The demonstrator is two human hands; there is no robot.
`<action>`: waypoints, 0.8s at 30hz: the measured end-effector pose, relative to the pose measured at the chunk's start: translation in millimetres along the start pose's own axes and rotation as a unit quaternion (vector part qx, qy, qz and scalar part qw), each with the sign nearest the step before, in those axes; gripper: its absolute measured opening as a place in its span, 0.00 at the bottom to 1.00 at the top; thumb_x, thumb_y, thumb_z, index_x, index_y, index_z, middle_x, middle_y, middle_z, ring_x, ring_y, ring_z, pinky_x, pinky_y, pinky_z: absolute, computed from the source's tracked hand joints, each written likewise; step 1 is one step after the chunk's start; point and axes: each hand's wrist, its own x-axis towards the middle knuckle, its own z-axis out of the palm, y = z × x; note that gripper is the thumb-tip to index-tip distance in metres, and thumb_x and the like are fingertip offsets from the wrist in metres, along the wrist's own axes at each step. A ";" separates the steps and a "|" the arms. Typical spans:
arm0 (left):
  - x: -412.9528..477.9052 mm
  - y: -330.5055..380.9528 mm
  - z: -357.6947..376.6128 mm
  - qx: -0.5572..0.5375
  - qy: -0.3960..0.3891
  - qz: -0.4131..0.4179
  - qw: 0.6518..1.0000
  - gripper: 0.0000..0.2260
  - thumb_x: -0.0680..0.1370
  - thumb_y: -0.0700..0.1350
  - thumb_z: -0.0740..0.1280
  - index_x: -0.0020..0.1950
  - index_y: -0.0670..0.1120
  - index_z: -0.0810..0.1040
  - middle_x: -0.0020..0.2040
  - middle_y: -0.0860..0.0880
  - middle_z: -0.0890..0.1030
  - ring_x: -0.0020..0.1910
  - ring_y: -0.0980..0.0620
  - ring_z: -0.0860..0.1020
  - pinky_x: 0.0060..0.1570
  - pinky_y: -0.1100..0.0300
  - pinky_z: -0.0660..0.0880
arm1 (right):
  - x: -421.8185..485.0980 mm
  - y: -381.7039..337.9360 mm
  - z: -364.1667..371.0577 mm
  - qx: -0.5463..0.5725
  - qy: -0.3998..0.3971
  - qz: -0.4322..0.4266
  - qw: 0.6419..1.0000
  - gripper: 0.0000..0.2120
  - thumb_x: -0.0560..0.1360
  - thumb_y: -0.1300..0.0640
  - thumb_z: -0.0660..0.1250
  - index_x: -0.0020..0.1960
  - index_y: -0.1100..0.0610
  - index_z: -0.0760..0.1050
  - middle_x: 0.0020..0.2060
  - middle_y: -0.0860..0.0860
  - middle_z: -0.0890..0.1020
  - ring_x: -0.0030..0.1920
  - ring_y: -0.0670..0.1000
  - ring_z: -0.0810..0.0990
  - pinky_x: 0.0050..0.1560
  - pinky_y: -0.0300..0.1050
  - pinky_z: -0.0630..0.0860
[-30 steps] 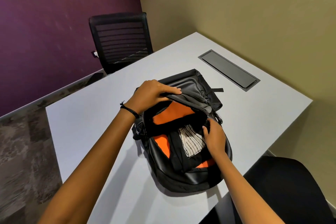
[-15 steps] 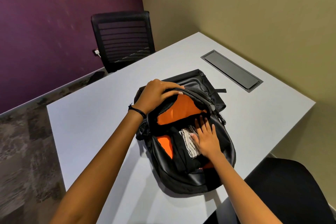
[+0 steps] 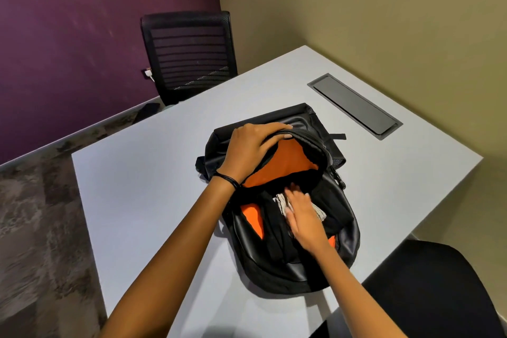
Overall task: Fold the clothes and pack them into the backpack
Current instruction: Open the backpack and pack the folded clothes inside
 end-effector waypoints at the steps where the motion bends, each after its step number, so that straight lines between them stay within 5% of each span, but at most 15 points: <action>1: -0.3 0.1 1.1 0.003 -0.003 0.006 1.000 0.15 0.77 0.55 0.62 0.57 0.52 0.81 0.52 0.54 0.84 0.50 0.54 0.82 0.49 0.54 0.78 | -7.3 -3.7 6.7 0.034 -0.036 -0.013 0.999 0.33 0.78 0.37 0.41 0.75 0.55 0.56 0.73 0.51 0.61 0.74 0.50 0.56 0.73 0.38 0.45; 3: -1.6 0.9 3.0 0.016 -0.002 0.021 1.000 0.15 0.77 0.55 0.61 0.57 0.51 0.81 0.52 0.53 0.84 0.49 0.53 0.82 0.46 0.52 0.79 | -10.7 -9.4 16.8 0.062 -0.080 -0.016 0.995 0.35 0.75 0.32 0.38 0.76 0.49 0.46 0.75 0.46 0.51 0.75 0.44 0.46 0.73 0.36 0.42; 6: -4.4 6.3 5.2 0.027 0.011 0.056 0.998 0.15 0.77 0.53 0.62 0.57 0.48 0.81 0.52 0.52 0.84 0.50 0.53 0.82 0.45 0.53 0.79 | -3.7 -19.3 29.7 0.016 -0.093 -0.013 0.995 0.35 0.75 0.33 0.40 0.77 0.50 0.44 0.74 0.46 0.49 0.74 0.44 0.44 0.73 0.39 0.42; 9: -7.7 13.2 10.9 0.036 0.030 0.093 0.995 0.13 0.78 0.49 0.63 0.58 0.46 0.81 0.51 0.50 0.84 0.49 0.53 0.83 0.44 0.54 0.80 | 7.7 -23.8 44.5 -0.038 -0.095 -0.027 0.994 0.34 0.77 0.37 0.44 0.74 0.59 0.57 0.70 0.56 0.64 0.71 0.54 0.60 0.71 0.48 0.60; 11: -10.3 18.6 14.0 0.043 0.046 0.115 0.991 0.12 0.78 0.47 0.64 0.58 0.45 0.81 0.51 0.50 0.84 0.48 0.53 0.83 0.42 0.55 0.80 | 12.7 -26.3 52.7 -0.041 -0.102 -0.030 0.993 0.25 0.79 0.44 0.50 0.64 0.62 0.69 0.53 0.59 0.76 0.55 0.57 0.73 0.57 0.46 0.70; 14: -12.0 26.8 16.6 0.056 0.068 0.146 0.985 0.12 0.77 0.45 0.65 0.57 0.43 0.81 0.50 0.49 0.84 0.48 0.53 0.83 0.40 0.56 0.80 | 23.6 -36.2 53.7 -0.025 -0.128 -0.021 0.991 0.12 0.74 0.59 0.56 0.50 0.64 0.75 0.38 0.63 0.79 0.39 0.62 0.78 0.42 0.45 0.63; 17: -13.6 33.0 17.7 0.061 0.071 0.157 0.983 0.12 0.77 0.45 0.65 0.56 0.42 0.81 0.50 0.48 0.85 0.48 0.52 0.83 0.38 0.56 0.80 | 30.9 -40.9 56.4 -0.070 -0.157 0.006 0.985 0.12 0.74 0.67 0.57 0.54 0.67 0.75 0.49 0.65 0.79 0.49 0.64 0.77 0.47 0.52 0.67; 21: -19.0 38.1 20.6 0.056 0.073 0.163 0.982 0.12 0.76 0.44 0.66 0.55 0.41 0.82 0.49 0.48 0.85 0.48 0.53 0.83 0.36 0.56 0.80 | 43.4 -73.3 28.2 -0.017 -0.025 0.100 0.994 0.09 0.77 0.63 0.56 0.53 0.56 0.72 0.38 0.46 0.76 0.47 0.49 0.76 0.41 0.31 0.69; 22: -20.7 38.6 21.8 0.057 0.073 0.165 0.982 0.11 0.76 0.44 0.66 0.55 0.41 0.82 0.48 0.48 0.85 0.48 0.53 0.83 0.36 0.57 0.80 | 53.3 -94.1 14.6 -0.092 0.080 0.172 0.977 0.10 0.77 0.63 0.56 0.52 0.56 0.74 0.37 0.43 0.74 0.45 0.45 0.77 0.43 0.29 0.70; 23: -22.7 38.6 22.9 0.060 0.073 0.168 0.981 0.11 0.76 0.44 0.66 0.55 0.41 0.82 0.48 0.47 0.85 0.49 0.53 0.83 0.37 0.57 0.80 | 62.7 -119.9 -9.2 -0.181 0.138 0.241 0.943 0.12 0.76 0.64 0.54 0.49 0.57 0.76 0.39 0.45 0.77 0.45 0.45 0.78 0.48 0.32 0.72; 24: -25.2 38.5 24.0 0.062 0.071 0.170 0.981 0.11 0.76 0.44 0.66 0.54 0.41 0.82 0.49 0.48 0.85 0.49 0.54 0.82 0.39 0.58 0.80 | 65.9 -144.5 -32.0 -0.197 0.100 0.283 0.933 0.15 0.75 0.65 0.52 0.47 0.57 0.78 0.42 0.48 0.80 0.47 0.47 0.80 0.52 0.38 0.74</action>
